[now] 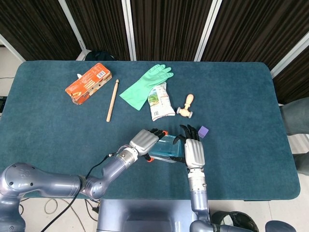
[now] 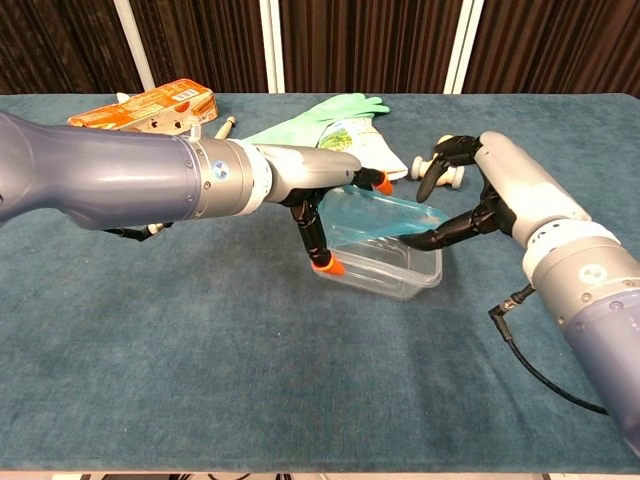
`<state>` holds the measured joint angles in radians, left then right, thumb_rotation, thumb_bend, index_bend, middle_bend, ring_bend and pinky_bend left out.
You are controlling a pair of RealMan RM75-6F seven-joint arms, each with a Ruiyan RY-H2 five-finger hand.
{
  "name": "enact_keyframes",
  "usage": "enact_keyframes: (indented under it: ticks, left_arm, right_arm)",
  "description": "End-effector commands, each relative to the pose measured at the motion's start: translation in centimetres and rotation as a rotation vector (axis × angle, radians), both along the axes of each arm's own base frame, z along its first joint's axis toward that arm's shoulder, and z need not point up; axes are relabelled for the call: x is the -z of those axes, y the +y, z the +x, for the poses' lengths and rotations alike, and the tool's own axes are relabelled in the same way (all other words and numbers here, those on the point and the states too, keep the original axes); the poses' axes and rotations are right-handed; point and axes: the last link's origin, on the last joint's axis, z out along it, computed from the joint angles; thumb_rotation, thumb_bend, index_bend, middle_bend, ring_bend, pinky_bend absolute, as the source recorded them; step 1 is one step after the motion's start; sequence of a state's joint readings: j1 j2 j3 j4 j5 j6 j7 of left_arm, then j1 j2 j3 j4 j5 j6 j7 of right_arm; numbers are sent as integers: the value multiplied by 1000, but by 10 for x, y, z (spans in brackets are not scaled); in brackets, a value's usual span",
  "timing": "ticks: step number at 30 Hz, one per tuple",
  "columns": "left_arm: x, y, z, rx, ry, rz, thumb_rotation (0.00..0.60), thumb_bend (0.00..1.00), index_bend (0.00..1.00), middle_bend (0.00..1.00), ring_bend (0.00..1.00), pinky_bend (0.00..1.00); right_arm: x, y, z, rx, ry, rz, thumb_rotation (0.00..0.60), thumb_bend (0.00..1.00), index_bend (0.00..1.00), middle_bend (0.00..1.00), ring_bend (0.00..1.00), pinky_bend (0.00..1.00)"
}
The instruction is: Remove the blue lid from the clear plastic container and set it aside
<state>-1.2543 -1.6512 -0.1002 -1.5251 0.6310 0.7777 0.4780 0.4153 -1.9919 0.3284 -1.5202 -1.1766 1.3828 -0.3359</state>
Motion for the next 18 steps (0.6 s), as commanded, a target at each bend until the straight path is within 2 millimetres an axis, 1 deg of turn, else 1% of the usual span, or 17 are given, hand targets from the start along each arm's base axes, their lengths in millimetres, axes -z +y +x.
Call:
enact_keyframes:
  ticks: [1, 11, 18]
  left_arm:
    - [-2, 1, 0, -5, -6, 5, 600, 234, 132, 188, 113, 282]
    - [-8, 5, 2, -27, -49, 12, 600, 233, 119, 174, 78, 260]
    - [-11, 6, 4, -32, -65, 16, 600, 234, 105, 164, 78, 259]
  right_arm:
    - [-1, 0, -1, 0, 4, 0, 600, 675, 553, 170, 0, 0]
    - [1, 4, -7, 5, 22, 18, 600, 682, 555, 172, 0, 0]
    - [0, 4, -9, 2, 31, 17, 600, 707, 594, 179, 0, 0]
